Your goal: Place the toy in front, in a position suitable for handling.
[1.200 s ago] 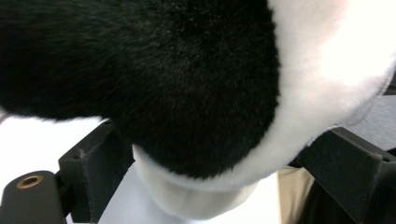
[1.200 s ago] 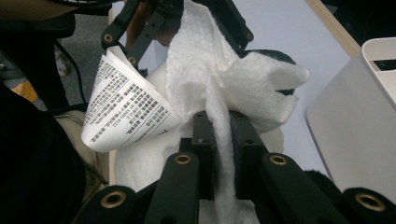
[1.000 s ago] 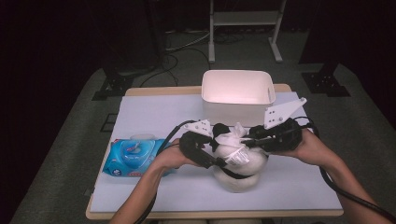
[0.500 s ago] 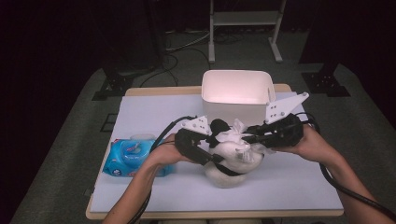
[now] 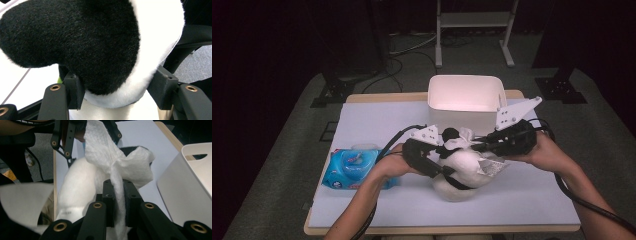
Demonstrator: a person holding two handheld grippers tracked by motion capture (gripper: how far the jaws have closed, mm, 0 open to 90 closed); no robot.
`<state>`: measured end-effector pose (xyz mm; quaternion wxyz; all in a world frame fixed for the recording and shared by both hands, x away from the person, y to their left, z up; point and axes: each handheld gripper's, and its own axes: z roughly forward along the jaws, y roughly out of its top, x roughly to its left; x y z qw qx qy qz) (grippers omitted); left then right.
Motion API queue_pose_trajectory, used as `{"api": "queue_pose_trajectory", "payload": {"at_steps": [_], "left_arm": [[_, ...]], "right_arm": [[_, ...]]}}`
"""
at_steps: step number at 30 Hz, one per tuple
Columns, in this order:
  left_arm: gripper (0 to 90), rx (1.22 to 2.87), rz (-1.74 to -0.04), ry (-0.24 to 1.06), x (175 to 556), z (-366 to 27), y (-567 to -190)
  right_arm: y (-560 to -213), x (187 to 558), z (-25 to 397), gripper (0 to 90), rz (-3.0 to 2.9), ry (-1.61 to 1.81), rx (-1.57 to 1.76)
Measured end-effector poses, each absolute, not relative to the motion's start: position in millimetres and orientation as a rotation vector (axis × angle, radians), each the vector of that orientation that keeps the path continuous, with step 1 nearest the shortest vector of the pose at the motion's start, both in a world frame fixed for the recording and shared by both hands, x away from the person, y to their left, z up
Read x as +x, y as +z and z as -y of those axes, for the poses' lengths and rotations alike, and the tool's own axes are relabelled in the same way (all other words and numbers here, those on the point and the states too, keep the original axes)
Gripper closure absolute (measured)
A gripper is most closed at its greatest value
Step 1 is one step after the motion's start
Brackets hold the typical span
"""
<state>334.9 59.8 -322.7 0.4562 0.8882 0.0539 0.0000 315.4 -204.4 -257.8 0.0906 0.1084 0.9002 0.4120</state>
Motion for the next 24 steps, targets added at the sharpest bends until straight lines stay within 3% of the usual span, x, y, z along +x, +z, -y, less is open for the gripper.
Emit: {"api": "queue_pose_trajectory", "payload": {"at_steps": [13, 24], "left_arm": [[37.7, 2.186, -0.166, -0.008, 336.7, -67.5, -320.8], [37.7, 2.275, -0.176, 0.102, 332.8, -73.4, -304.6]], "right_arm": [[-270.3, 311.8, 228.0, 81.0, -2.664, 1.251, 0.402], [-260.1, 314.8, 203.0, 80.9, -2.671, 1.256, 0.32]]}}
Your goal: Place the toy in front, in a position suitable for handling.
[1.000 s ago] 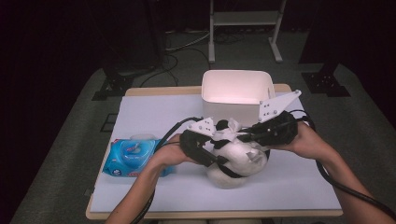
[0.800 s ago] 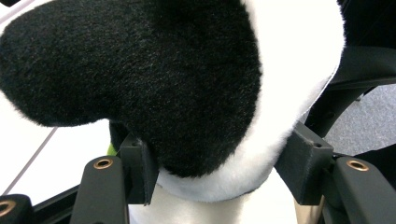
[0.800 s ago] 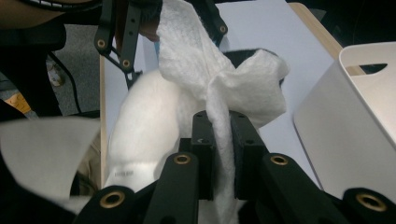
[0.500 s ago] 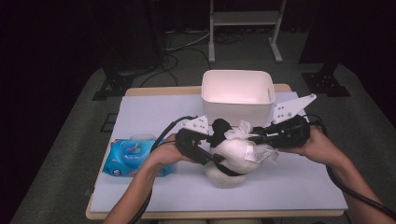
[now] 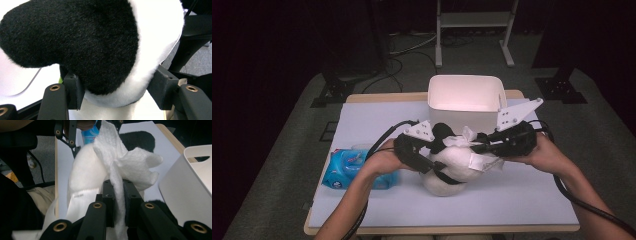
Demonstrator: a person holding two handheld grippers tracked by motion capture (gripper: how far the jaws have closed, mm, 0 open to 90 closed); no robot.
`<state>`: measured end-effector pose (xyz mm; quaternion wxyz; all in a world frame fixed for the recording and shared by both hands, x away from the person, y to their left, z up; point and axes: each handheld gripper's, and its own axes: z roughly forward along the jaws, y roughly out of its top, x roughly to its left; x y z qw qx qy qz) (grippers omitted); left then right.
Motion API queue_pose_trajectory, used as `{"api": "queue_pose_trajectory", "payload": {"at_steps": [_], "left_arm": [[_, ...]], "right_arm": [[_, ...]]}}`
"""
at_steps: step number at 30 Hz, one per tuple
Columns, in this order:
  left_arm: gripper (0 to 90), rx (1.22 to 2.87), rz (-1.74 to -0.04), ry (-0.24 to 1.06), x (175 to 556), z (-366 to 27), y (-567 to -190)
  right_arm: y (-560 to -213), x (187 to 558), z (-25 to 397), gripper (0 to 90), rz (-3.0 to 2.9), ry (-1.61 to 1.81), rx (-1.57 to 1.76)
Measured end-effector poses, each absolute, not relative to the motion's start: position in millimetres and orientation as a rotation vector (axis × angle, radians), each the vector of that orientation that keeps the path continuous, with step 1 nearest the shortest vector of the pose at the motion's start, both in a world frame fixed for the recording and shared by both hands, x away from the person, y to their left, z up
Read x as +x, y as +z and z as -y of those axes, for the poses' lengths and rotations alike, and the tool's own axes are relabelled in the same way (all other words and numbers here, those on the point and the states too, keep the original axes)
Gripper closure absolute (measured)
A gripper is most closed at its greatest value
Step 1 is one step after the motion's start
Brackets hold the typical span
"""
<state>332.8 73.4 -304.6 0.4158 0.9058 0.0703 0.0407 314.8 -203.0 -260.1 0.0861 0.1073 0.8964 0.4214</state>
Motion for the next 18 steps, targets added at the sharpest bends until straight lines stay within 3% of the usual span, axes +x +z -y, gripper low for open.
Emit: {"api": "queue_pose_trajectory", "payload": {"at_steps": [12, 18], "left_arm": [[35.9, 2.287, -0.167, 0.105, 333.2, -56.9, -309.0], [26.3, 2.267, -0.165, 0.094, 334.4, -51.7, -315.9]], "right_arm": [[-254.6, 316.4, 189.2, 80.8, -2.674, 1.243, 0.291], [-264.8, 318.9, 199.3, 80.8, -2.689, 1.227, 0.336]]}}
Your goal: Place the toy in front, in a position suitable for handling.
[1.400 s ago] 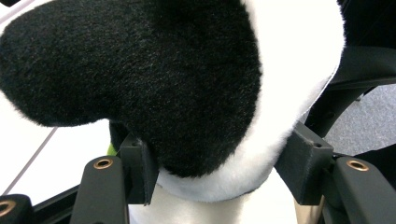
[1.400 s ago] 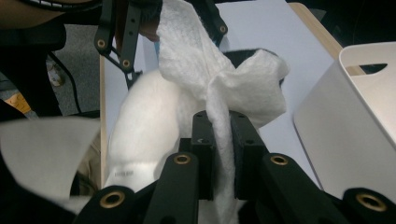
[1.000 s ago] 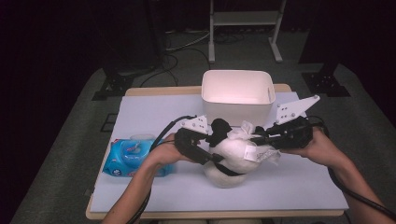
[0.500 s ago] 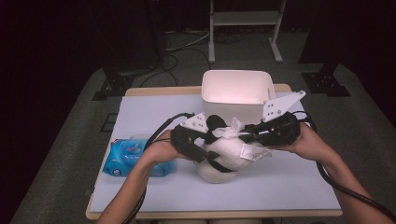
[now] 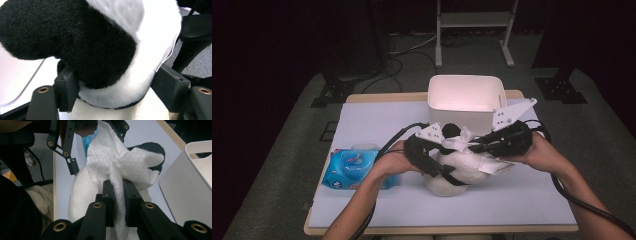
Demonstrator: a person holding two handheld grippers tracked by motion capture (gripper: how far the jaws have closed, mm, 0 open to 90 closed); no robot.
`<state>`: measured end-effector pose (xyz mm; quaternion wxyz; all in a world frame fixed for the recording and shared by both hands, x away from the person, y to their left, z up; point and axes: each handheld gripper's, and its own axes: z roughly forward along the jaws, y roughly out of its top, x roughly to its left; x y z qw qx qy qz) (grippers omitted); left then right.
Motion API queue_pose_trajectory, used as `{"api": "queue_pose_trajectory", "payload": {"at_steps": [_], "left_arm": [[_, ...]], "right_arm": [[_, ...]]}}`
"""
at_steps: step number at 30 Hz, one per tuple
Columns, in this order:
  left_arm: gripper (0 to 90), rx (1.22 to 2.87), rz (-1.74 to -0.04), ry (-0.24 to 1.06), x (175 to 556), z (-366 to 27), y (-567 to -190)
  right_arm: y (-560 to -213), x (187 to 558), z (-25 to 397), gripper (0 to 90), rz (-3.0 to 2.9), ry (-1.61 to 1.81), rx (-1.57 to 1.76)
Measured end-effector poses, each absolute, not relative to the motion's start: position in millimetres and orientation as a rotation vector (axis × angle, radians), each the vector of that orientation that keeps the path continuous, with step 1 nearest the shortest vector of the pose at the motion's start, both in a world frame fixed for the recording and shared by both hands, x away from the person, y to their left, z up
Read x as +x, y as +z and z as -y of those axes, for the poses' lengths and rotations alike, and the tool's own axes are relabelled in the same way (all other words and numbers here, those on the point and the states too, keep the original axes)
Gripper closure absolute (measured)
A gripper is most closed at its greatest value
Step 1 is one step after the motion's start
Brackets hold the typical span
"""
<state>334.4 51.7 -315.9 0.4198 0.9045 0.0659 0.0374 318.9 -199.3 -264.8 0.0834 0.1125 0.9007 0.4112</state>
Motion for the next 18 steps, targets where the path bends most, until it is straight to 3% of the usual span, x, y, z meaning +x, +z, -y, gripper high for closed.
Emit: {"api": "queue_pose_trajectory", "payload": {"at_steps": [6, 18], "left_arm": [[19.6, 2.25, -0.174, 0.078, 335.1, -52.7, -320.7], [17.5, 2.234, -0.225, 0.022, 340.4, -67.8, -354.7]], "right_arm": [[-268.6, 316.8, 206.7, 80.5, -2.679, 1.225, 0.352], [-273.7, 314.2, 220.2, 80.4, -2.675, 1.2, 0.387]]}}
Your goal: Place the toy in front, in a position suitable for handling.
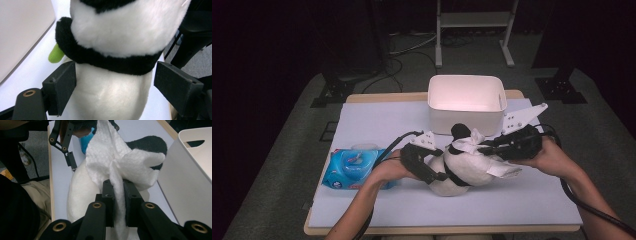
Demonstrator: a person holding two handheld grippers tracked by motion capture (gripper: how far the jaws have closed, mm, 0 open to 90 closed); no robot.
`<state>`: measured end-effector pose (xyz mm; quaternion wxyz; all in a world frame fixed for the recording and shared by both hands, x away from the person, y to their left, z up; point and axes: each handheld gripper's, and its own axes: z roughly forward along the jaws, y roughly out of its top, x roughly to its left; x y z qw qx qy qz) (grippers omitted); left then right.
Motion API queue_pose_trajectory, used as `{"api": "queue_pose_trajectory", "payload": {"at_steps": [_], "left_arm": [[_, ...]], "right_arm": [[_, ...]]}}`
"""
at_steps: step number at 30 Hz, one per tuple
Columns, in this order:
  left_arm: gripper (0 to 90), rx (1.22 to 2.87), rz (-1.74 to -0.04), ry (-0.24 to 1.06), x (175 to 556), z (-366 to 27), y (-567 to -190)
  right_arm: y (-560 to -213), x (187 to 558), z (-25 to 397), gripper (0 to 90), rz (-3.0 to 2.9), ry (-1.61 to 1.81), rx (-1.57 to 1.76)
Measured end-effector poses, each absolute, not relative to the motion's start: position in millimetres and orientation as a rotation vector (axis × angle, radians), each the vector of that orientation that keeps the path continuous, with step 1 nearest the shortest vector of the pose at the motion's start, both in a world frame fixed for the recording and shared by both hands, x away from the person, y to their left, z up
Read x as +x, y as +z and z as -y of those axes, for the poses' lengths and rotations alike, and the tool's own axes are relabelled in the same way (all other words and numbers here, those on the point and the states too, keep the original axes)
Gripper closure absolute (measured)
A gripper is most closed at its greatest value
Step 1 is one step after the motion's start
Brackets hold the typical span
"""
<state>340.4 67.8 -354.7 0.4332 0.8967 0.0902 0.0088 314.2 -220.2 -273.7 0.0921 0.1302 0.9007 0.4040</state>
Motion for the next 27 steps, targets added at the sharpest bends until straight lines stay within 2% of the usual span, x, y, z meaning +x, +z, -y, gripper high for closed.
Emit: {"api": "queue_pose_trajectory", "payload": {"at_steps": [12, 14, 15, 16, 18, 22, 27], "left_arm": [[13.5, 2.244, -0.226, 0.048, 344.4, -62.2, -365.3], [19.5, 2.254, -0.215, 0.071, 345.0, -61.4, -365.5], [19.5, 2.254, -0.223, 0.061, 345.6, -60.7, -365.4], [28.0, 2.258, -0.21, 0.058, 346.1, -61.2, -363.2], [30.7, 2.244, -0.21, 0.055, 345.6, -61.2, -359.9], [31.2, 2.184, -0.179, 0.025, 343.5, -59.9, -351.2], [25.4, 2.177, -0.164, 0.025, 342.1, -51.9, -348.0]], "right_arm": [[-278.4, 314.0, 223.6, 80.5, -2.67, 1.196, 0.403], [-279.3, 314.3, 224.3, 80.4, -2.671, 1.193, 0.412], [-279.3, 314.3, 224.3, 80.4, -2.671, 1.193, 0.412], [-280.4, 314.9, 225.4, 80.5, -2.661, 1.185, 0.424], [-280.9, 315.6, 228.2, 80.5, -2.656, 1.192, 0.43], [-281.3, 314.6, 229.4, 80.5, -2.661, 1.205, 0.439], [-280.7, 314.1, 226.0, 80.5, -2.672, 1.197, 0.425]]}}
